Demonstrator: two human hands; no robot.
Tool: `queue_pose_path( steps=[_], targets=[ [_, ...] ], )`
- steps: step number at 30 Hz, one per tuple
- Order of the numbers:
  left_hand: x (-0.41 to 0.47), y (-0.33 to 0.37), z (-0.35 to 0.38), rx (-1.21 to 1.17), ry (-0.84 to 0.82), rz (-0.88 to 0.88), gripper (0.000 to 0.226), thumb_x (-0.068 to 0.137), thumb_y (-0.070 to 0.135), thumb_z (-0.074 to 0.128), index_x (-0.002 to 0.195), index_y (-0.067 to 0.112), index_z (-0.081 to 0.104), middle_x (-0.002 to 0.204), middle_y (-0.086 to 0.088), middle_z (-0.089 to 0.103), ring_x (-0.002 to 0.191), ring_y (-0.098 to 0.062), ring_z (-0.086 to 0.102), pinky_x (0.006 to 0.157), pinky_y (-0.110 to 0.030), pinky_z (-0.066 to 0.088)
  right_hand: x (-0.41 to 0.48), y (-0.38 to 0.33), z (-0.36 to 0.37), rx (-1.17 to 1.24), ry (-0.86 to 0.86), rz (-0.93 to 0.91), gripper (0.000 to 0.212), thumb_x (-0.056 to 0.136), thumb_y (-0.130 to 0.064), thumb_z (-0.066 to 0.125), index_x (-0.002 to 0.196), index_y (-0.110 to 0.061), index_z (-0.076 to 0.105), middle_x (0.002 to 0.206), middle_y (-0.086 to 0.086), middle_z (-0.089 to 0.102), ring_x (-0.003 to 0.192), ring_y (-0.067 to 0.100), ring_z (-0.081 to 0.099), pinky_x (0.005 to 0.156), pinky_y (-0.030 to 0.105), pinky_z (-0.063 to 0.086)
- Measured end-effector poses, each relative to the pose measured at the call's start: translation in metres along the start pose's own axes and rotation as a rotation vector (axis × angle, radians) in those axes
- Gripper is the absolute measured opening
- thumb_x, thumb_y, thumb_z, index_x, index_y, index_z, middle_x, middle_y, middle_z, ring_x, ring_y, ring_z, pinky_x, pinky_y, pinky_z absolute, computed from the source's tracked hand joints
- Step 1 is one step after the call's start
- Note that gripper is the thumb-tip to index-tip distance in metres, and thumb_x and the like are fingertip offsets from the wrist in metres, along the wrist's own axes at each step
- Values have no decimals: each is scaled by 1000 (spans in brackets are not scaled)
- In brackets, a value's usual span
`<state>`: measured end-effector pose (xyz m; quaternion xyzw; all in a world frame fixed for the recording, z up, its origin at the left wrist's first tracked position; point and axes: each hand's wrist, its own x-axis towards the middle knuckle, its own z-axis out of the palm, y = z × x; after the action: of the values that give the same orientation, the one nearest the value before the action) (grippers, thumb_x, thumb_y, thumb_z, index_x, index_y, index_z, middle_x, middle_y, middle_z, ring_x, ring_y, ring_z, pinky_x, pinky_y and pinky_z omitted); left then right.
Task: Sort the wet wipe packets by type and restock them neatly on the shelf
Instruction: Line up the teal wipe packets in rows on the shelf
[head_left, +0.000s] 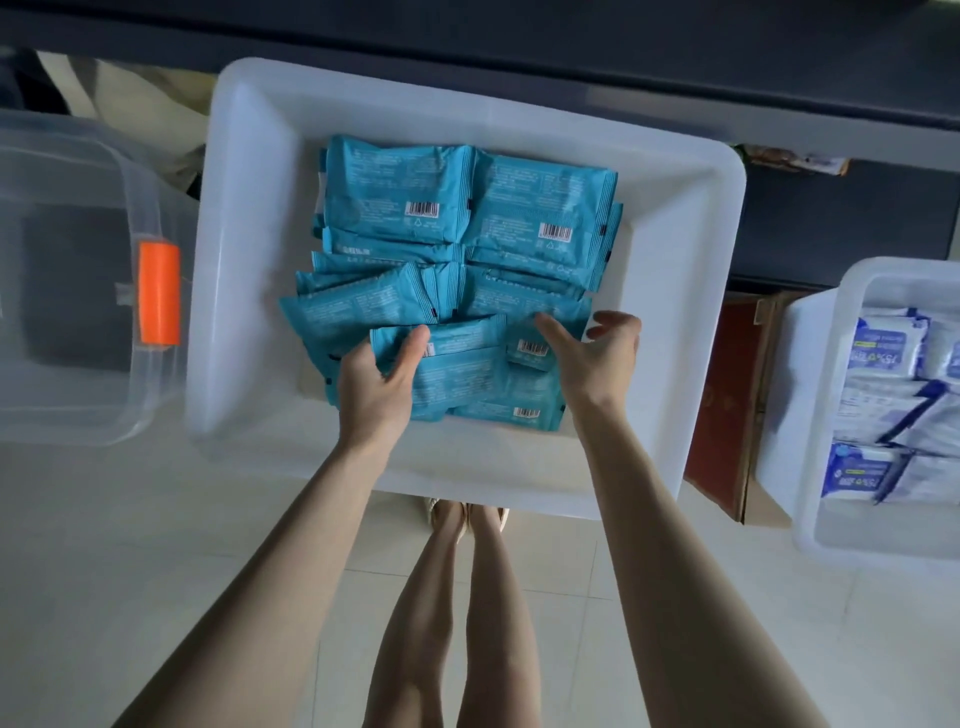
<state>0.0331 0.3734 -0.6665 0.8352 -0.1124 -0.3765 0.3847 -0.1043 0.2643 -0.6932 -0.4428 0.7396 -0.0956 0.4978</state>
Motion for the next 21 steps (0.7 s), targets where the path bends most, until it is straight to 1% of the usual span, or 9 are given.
queue_pose_path(
  steps=[3, 6, 9, 12, 15, 16, 18, 20, 21],
  targets=[
    [-7, 0, -2, -80, -30, -73, 14, 89, 28, 65, 76, 24, 64, 77, 16, 67, 67, 11, 61, 66, -8, 47, -3, -4, -5, -15, -97, -3, 34, 74, -31, 80, 90, -11, 57, 82, 2, 62, 78, 21, 60, 72, 41, 54],
    [-17, 4, -9, -136, -36, -98, 11, 87, 23, 68, 77, 20, 66, 77, 14, 68, 69, 5, 63, 68, -12, 50, -15, -6, -13, 55, -190, -36, 12, 80, -19, 74, 75, -14, 65, 80, 10, 69, 72, 27, 64, 69, 50, 55],
    [-35, 20, -23, -222, 47, -109, 9, 86, 22, 69, 81, 16, 67, 79, 7, 67, 73, -5, 63, 68, -19, 49, -44, -18, -34, 180, -213, -102, 15, 84, -11, 69, 77, -23, 64, 81, 2, 68, 80, 28, 68, 72, 46, 57],
    [-64, 50, -47, -336, 94, -119, 14, 87, 22, 68, 75, 18, 62, 77, 2, 65, 73, -13, 60, 65, -27, 46, -86, -43, -59, 326, -275, -155, 11, 89, -6, 63, 85, -17, 60, 81, 0, 66, 71, 15, 66, 63, 31, 56],
    [-103, 89, -78, -404, 42, -92, 15, 87, 21, 68, 76, 16, 60, 82, -5, 65, 79, -20, 60, 69, -36, 46, -136, -80, -84, 389, -314, -226, 11, 90, -5, 61, 91, -12, 53, 81, -2, 64, 65, 6, 66, 56, 24, 55],
    [-117, 105, -90, -430, 15, -70, 12, 87, 19, 68, 78, 15, 60, 83, -4, 66, 79, -20, 61, 70, -36, 47, -153, -94, -91, 403, -335, -258, 14, 90, -2, 61, 95, -10, 50, 82, -2, 64, 63, 5, 66, 55, 22, 55],
    [-141, 136, -116, -473, -38, -9, 6, 86, 12, 67, 85, 14, 61, 80, 0, 69, 76, -13, 64, 68, -27, 49, -187, -124, -102, 413, -400, -324, 26, 88, 6, 59, 106, -10, 49, 85, -1, 65, 65, 5, 67, 56, 23, 55],
    [-162, 167, -145, -523, -116, 49, 12, 87, 4, 64, 92, 15, 61, 79, 5, 72, 75, -8, 66, 66, -22, 51, -222, -156, -108, 392, -460, -399, 40, 83, 14, 58, 112, -14, 54, 94, 3, 67, 76, 9, 67, 66, 28, 56],
    [-169, 182, -160, -551, -145, 73, 14, 87, 3, 62, 93, 16, 62, 80, 6, 73, 76, -9, 67, 68, -25, 53, -238, -172, -109, 385, -484, -443, 42, 81, 16, 58, 110, -15, 58, 96, 4, 68, 80, 13, 66, 71, 32, 56]
  ],
)
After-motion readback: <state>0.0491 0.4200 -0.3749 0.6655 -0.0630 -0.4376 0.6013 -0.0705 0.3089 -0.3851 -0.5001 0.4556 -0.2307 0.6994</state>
